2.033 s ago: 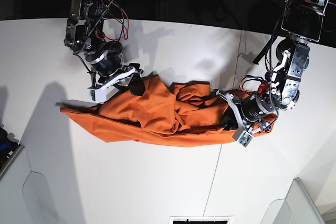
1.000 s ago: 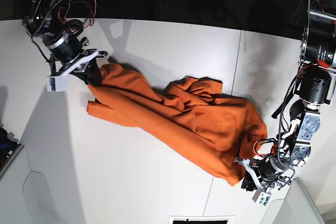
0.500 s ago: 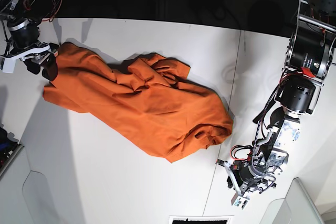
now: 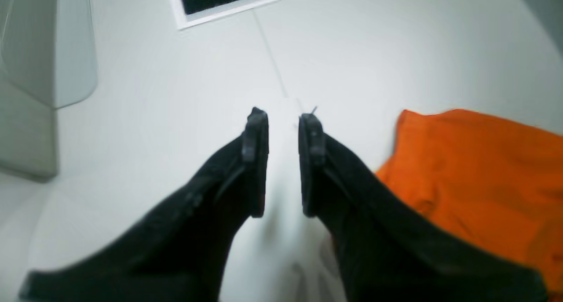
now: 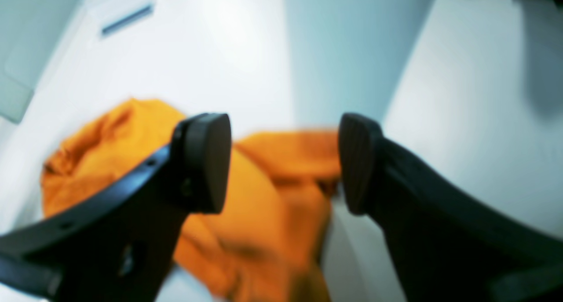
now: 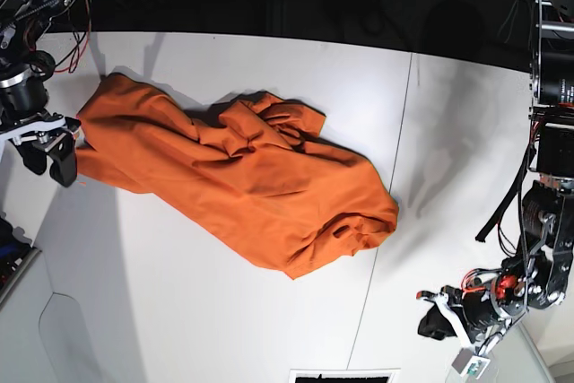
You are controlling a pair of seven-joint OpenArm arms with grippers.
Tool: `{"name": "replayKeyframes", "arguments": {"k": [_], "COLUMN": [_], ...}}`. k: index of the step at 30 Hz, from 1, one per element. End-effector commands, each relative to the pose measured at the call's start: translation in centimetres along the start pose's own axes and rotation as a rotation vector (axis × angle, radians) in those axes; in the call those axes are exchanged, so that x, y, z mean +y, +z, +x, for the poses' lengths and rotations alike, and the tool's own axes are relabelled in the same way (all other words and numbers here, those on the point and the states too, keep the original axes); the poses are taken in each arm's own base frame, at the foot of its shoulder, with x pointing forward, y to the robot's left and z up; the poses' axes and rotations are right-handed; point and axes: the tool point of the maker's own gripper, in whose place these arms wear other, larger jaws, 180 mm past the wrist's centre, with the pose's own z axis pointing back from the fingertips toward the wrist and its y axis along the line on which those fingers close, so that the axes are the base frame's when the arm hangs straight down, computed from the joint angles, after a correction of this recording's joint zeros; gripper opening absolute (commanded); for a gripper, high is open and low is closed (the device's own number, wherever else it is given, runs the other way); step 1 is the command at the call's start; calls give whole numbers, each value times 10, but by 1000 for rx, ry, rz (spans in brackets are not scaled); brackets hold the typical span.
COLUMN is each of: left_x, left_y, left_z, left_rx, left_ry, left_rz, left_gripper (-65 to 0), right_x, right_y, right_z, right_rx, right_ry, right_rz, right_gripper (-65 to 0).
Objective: Layout the t-shirt on the table in an organized manner, then fold the t-shirt properly
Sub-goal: 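Release the shirt and regrasp its edges with both grippers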
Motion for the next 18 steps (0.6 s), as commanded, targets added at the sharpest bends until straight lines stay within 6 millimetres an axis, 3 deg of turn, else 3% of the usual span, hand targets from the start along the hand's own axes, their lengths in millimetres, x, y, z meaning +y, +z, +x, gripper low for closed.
{"name": "replayKeyframes", "arguments": {"k": [1, 6, 10, 13, 16, 18], "left_x": [3, -21, -60, -83, -97, -102], "left_y": [10, 15, 22, 29, 31, 31], "left_z": [18, -43, -85, -112, -149, -169], "left_rx": [-55, 34, 82, 117, 183, 216], "left_ry": [-13, -23, -35, -45, -49, -37], "left_rz": [0, -44, -145, -185, -188, -183], "left_gripper": [-498, -498, -498, -492, -355, -325], "right_x": [11, 47, 72, 75, 71, 69], "right_y": [-7, -52, -96, -119, -134, -141], "right_z": [19, 4, -28, -52, -78, -96], "right_rx": [-56, 8, 127, 186, 248, 309], "right_ry": [25, 85, 148, 169, 155, 169], "right_rz": [38, 119, 167, 170, 171, 173], "right_gripper": [-268, -268, -268, -268, -268, -268]}}
